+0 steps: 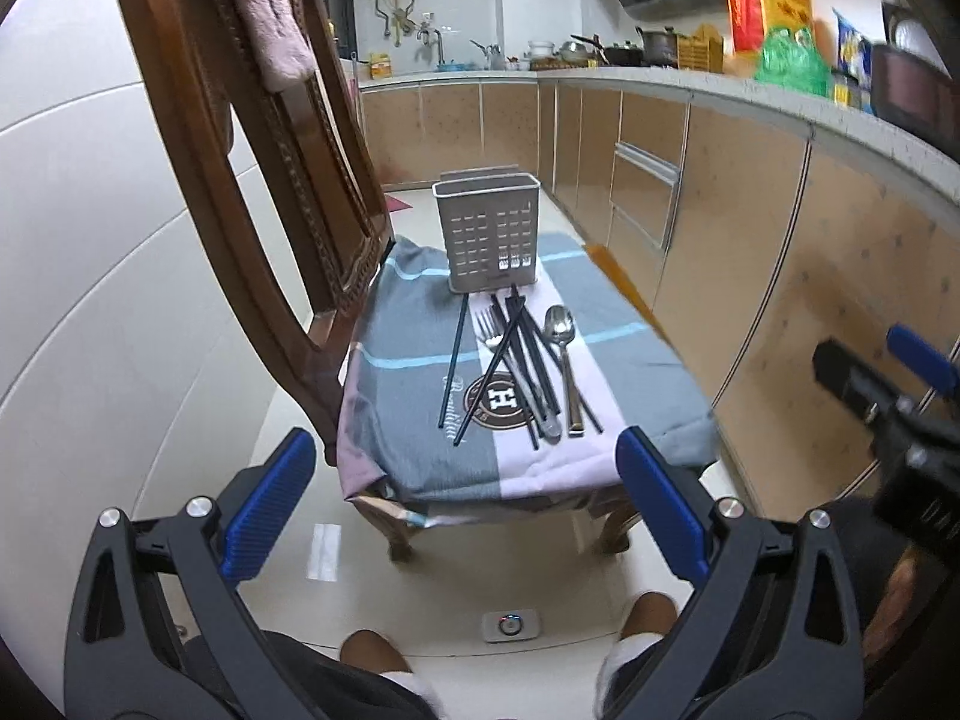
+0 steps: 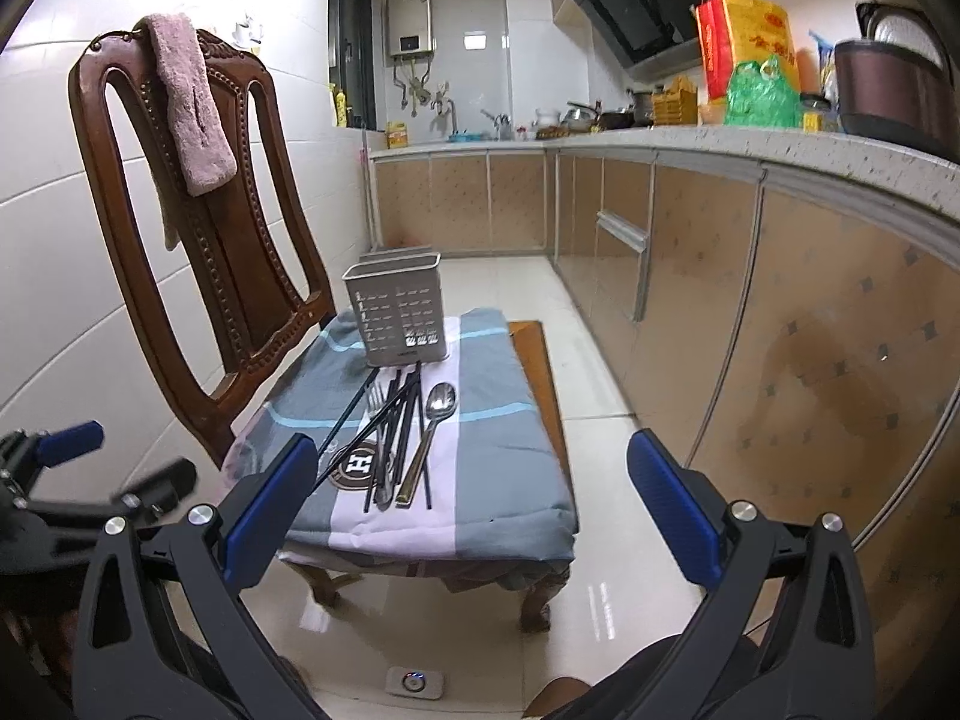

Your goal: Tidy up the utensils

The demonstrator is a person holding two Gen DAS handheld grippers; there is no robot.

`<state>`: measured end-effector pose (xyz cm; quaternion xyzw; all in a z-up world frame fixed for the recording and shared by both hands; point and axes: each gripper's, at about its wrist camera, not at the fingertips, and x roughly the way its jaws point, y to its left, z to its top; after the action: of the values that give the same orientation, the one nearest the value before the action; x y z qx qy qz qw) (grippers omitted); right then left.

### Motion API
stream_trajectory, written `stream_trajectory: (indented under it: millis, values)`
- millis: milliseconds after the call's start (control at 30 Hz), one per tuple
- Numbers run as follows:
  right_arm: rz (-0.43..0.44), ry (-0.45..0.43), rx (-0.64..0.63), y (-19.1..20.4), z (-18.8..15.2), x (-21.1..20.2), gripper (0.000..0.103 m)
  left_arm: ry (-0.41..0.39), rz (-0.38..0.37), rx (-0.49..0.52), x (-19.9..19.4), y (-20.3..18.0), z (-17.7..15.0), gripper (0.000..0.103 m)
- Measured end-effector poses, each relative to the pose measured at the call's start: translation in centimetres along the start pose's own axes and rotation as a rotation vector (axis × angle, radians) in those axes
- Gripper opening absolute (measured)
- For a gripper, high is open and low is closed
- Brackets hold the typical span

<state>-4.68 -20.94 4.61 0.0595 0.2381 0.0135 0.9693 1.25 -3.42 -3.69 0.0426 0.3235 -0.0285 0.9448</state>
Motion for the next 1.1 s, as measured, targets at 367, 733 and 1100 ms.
stream_trajectory:
  millis: [367, 733, 1100]
  values:
    - [0.091, 0.075, 0.035, -2.1, -0.6, 5.1, 0.101, 0.04, -0.097, -0.023, 4.6, -0.1, 0.1, 0.099]
    - [0.232, 0.116, 0.094, -3.5, 4.5, 13.4, 0.101, 0.072, -0.06, -0.034, 11.2, 1.8, 6.5, 0.099]
    - [0.481, 0.382, 0.169, -5.2, 6.1, 30.4, 0.067, 0.27, -0.063, -0.021, 27.8, 2.9, 13.4, 0.098]
